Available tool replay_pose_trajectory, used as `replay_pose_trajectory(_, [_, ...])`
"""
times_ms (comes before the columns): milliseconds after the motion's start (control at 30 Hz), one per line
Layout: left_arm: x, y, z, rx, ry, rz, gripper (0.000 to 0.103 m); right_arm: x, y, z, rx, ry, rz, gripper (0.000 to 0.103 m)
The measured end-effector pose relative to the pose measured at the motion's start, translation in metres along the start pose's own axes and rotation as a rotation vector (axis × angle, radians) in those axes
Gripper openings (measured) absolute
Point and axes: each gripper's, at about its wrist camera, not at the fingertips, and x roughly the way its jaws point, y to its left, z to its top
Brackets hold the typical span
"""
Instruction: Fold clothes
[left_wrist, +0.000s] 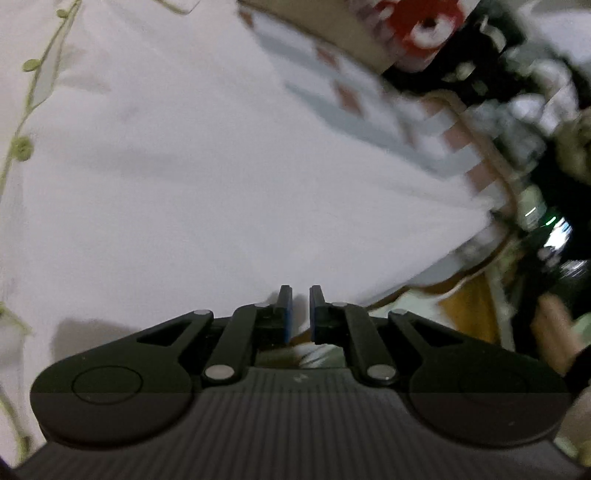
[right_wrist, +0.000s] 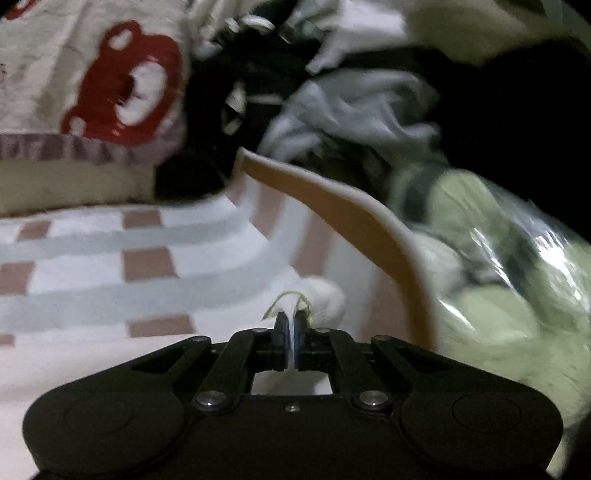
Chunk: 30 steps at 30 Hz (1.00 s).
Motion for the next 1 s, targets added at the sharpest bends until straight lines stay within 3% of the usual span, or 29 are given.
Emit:
replay_pose_trajectory(133, [-0.014,0.005,-0.004,0.037,0.049,0.067,0.011,-0.011,-0.025,-0.001,-0.009,-0.016,-0.111,0.003])
replay_pose_trajectory(167, [-0.026,0.009,0.000,0.044,0.037,0.089,0.013,-0.018,-0.021,0.002,0.003,-0.024,-0.103,0.005])
replay_pose_trajectory(200, [-0.038,0.012,0.003,0.052,0.024,0.113,0.016,-0.027,-0.010,0.007,0.022,-0.034,-0.075,0.014])
replay_pose_trajectory(233, [-0.051,0.016,0.007,0.059,0.011,0.136,0.023,-0.036,0.000,0.012,0.041,-0.044,-0.048,0.038])
replay_pose_trajectory(267, [-0.065,0.022,0.012,0.055,-0.011,0.165,0.028,-0.045,0.010,0.016,0.059,-0.054,-0.020,0.053])
replay_pose_trajectory(300, [-0.081,0.030,0.017,0.039,-0.036,0.189,0.031,-0.054,0.021,0.021,0.078,-0.064,0.007,0.059])
replay_pose_trajectory(433, [-0.146,0.078,0.034,-0.057,-0.149,0.298,0.032,-0.090,0.062,0.039,0.154,-0.103,0.118,0.057])
replay_pose_trajectory(533, [-0.195,0.123,0.046,-0.105,-0.259,0.462,0.032,-0.117,0.094,0.053,0.210,-0.132,0.200,0.057])
replay_pose_trajectory(633, [-0.234,0.166,0.056,-0.182,-0.373,0.584,0.038,-0.147,0.170,0.070,0.122,-0.125,0.416,0.058])
replay_pose_trajectory(800, [-0.268,0.228,0.064,-0.275,-0.476,0.714,0.042,-0.218,0.338,0.071,-0.111,-0.106,0.797,0.058])
replay_pose_trajectory(867, [-0.272,0.246,0.053,-0.304,-0.537,0.705,0.042,-0.247,0.403,0.062,-0.182,-0.098,0.916,0.059])
replay_pose_trajectory(967, [-0.280,0.272,0.042,-0.379,-0.540,0.641,0.042,-0.276,0.473,0.037,-0.160,-0.020,0.965,0.056])
replay_pose_trajectory(1000, [-0.283,0.276,0.042,-0.381,-0.539,0.642,0.042,-0.280,0.489,0.027,-0.153,0.033,0.982,0.046])
